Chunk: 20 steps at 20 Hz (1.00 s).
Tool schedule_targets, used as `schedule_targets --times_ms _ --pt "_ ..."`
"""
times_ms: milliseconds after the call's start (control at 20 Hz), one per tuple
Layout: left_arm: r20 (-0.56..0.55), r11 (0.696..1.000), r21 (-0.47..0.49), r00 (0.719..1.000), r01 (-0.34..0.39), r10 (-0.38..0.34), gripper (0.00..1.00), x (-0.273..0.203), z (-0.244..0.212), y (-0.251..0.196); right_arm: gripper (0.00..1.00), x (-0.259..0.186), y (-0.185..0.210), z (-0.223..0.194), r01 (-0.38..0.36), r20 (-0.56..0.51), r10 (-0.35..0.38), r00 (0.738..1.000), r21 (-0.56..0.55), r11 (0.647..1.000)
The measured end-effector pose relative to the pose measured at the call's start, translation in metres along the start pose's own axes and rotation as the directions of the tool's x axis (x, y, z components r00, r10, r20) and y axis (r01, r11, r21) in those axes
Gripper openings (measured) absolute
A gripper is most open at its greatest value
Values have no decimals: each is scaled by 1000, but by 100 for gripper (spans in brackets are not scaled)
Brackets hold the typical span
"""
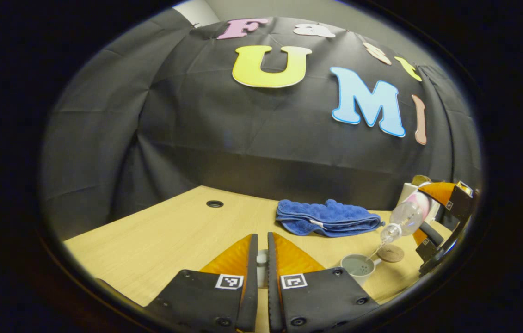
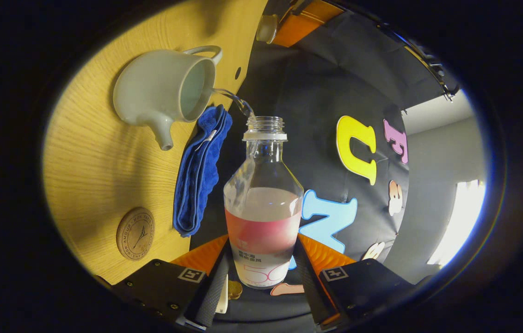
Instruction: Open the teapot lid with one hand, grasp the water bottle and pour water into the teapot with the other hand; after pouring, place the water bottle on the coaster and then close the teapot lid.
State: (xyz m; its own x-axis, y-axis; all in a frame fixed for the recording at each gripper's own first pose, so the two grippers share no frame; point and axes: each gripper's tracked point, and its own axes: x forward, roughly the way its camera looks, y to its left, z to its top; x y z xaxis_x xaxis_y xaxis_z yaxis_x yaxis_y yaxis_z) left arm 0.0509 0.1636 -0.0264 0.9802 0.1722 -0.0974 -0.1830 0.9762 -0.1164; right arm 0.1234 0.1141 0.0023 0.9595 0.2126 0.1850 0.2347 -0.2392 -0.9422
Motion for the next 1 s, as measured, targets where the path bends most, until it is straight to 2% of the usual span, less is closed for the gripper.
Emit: schedule_targets --times_ms 1000 --pt "-5 1000 -7 1000 16 -16 16 -2 0 -5 76 14 -29 -6 82 4 -82 997 -85 993"
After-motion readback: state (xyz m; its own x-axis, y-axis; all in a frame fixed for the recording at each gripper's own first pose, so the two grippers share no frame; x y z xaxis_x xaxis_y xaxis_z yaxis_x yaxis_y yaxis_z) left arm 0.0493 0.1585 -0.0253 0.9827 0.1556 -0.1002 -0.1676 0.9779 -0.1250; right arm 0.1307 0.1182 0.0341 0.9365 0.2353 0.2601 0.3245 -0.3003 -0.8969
